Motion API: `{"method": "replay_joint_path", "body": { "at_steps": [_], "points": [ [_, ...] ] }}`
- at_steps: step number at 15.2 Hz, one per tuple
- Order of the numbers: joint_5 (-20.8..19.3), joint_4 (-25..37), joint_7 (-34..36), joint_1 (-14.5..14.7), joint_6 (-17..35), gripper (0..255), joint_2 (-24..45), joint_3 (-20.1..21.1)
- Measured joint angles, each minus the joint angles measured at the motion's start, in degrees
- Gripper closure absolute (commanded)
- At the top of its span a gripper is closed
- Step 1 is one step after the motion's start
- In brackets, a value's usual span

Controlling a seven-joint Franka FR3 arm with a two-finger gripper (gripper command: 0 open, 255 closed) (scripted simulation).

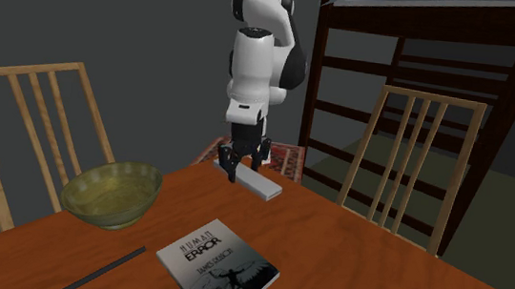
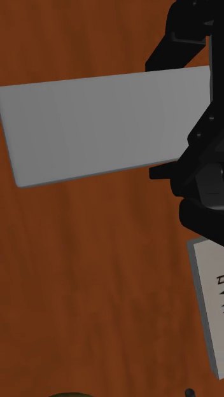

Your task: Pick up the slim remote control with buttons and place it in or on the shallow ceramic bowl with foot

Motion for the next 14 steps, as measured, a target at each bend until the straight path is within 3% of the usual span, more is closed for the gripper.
{"method": "replay_joint_path", "body": {
  "at_steps": [14],
  "points": [
    [-0.3,6.4,0.1,0.1,-10.7,255,-4.3,0.1]
  ]
}}
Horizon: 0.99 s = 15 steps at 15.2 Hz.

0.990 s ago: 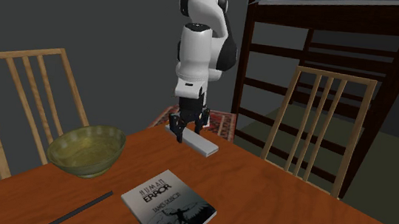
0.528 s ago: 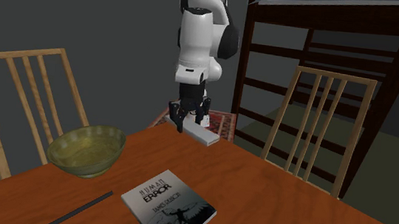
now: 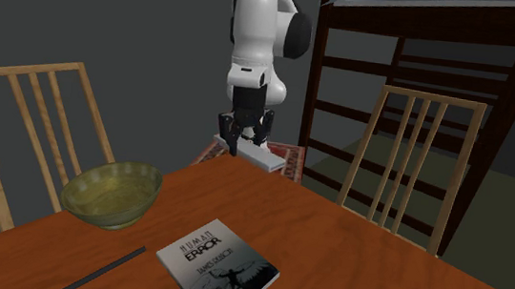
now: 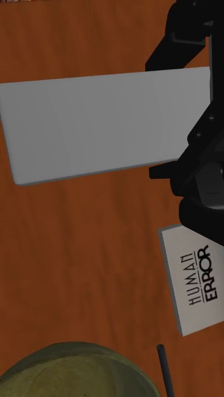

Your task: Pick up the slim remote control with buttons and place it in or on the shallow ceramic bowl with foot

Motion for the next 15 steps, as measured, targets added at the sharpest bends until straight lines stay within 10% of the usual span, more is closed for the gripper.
{"method": "replay_joint_path", "body": {
  "at_steps": [15],
  "points": [
    [1.1,14.2,-10.4,-4.6,-6.4,255,7.8,-5.3]
  ]
}}
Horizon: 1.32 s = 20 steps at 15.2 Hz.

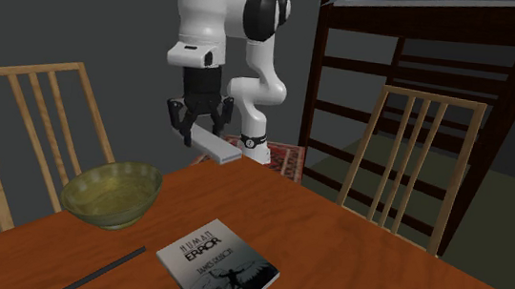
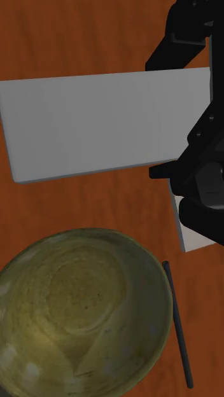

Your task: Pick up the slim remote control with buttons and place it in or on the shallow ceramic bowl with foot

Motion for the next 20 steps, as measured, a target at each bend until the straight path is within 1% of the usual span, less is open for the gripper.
{"method": "replay_joint_path", "body": {
  "at_steps": [1,8,13,15,20],
  "points": [
    [0.2,0.7,-1.4,-0.7,0.0,255,0.6,-0.6],
    [3.3,15.6,-10.1,-5.8,-3.9,255,12.0,-3.8],
    [6.2,29.5,-15.8,-10.8,-8.0,255,22.1,-5.1],
    [6.5,30.8,-16.4,-11.4,-8.0,255,23.4,-5.1],
    [6.8,28.3,-16.8,-11.5,-4.8,255,24.2,-5.1]
  ]
}}
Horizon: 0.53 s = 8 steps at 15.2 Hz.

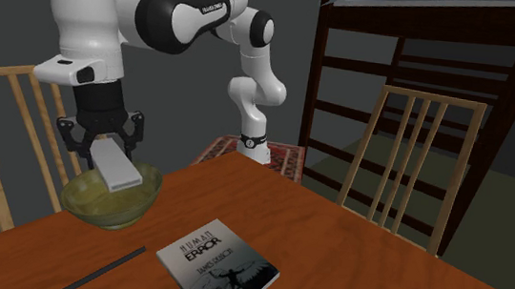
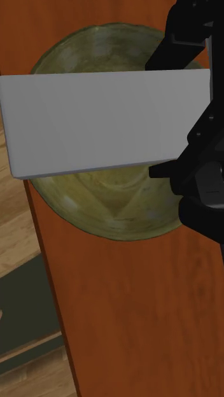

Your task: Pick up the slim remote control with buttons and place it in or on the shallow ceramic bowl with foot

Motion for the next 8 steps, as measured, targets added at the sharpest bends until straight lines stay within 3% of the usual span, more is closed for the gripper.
{"method": "replay_joint_path", "body": {
  "at_steps": [8],
  "points": [
    [0.2,-5.1,-0.2,0.3,5.4,255,0.3,0.1]
  ]
}}
